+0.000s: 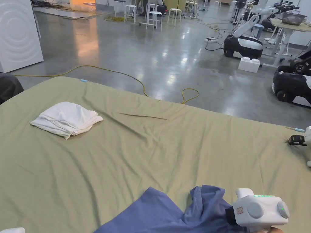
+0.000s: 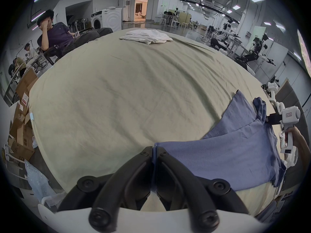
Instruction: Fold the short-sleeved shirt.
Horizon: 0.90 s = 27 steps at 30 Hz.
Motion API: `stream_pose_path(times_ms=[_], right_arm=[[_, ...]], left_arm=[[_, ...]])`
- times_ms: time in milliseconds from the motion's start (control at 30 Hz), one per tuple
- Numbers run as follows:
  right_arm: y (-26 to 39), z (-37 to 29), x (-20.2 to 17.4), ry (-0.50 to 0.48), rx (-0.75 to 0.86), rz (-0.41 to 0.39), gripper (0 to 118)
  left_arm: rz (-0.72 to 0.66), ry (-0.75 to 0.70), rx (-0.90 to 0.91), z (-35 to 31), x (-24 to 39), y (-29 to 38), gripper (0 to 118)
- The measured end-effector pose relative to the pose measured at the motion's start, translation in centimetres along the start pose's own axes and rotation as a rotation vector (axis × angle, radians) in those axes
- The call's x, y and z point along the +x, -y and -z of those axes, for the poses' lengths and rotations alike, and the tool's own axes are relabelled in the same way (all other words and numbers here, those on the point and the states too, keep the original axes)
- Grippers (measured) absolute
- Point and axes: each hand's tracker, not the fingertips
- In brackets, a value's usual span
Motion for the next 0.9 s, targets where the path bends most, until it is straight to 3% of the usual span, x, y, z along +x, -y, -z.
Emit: stream_pose_path(times_ms=[200, 467, 533, 867, 900], right_arm=[[0.9, -1.9, 0.5, 0.000, 0.075, 0.064, 4], [3.4, -12.9, 0.9, 0.047, 0.372, 0.076, 4], [4.3, -18.8, -0.1, 0.073, 0.459, 0.067, 4], [6.5, -35.4, 4.6, 0.221, 0.745, 0.131, 4], [6.0, -34.9, 6.7, 0.228, 0.761, 0.140, 4]], left_arm=[[-0.004, 0.021, 0.051, 0.2, -0.6, -0.2, 5], [0.030, 0.078, 0.211, -3.2, -0.3, -1.7, 5], [0.045, 0.096, 0.262, -4.6, 0.2, -2.7, 5], [0.130, 0.224, 0.468, -12.6, 5.6, -11.5, 5], [0.144, 0.232, 0.490, -13.4, 6.5, -12.7, 5]])
